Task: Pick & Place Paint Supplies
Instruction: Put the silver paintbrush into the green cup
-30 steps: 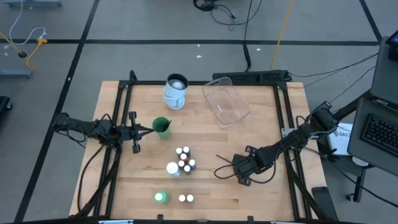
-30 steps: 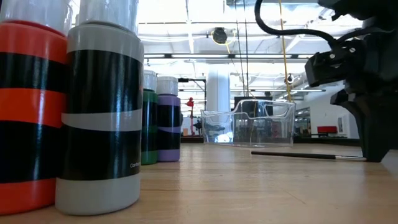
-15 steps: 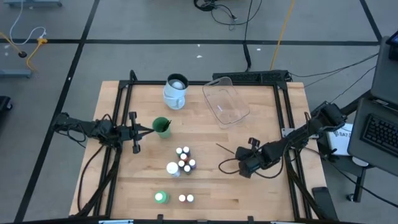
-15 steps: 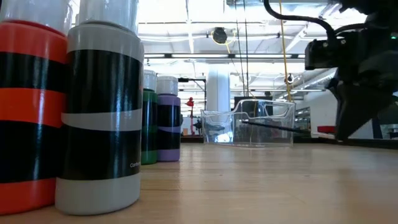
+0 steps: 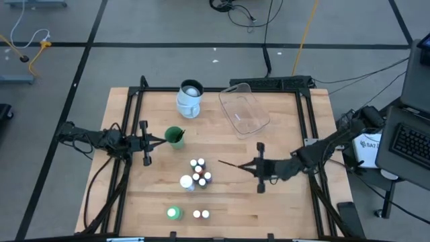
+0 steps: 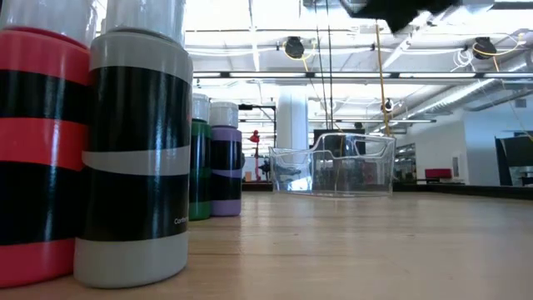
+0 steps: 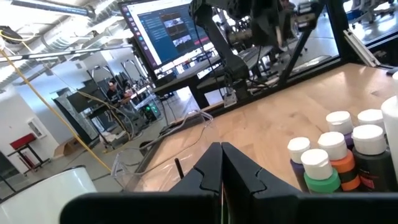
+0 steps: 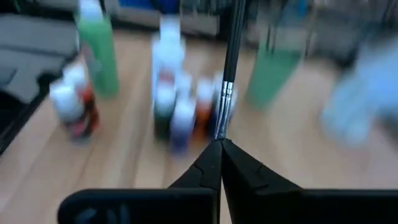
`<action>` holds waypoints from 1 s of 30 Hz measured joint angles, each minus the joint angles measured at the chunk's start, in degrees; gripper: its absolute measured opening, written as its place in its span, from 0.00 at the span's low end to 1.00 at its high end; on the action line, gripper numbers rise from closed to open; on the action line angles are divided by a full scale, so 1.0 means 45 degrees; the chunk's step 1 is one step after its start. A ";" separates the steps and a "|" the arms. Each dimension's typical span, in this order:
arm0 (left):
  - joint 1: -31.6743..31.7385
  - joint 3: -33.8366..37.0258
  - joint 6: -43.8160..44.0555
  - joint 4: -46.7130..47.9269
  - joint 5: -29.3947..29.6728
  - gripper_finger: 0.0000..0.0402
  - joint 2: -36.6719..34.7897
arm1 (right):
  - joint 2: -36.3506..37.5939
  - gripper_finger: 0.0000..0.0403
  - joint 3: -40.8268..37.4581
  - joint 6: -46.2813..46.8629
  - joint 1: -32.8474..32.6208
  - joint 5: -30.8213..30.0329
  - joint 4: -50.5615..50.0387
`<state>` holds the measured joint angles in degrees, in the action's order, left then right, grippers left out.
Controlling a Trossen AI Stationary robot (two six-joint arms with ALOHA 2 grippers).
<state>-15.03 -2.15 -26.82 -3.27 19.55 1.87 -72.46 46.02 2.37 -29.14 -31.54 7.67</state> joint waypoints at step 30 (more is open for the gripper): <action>0.0001 0.0000 0.1782 -0.6368 -0.0369 0.09 0.2813 | -0.3056 0.00 -0.2258 -0.5228 0.5925 0.9150 0.9994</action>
<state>-15.03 -2.15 -18.80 -31.92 17.89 14.53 -86.21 35.86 -21.16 -2.48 9.63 52.64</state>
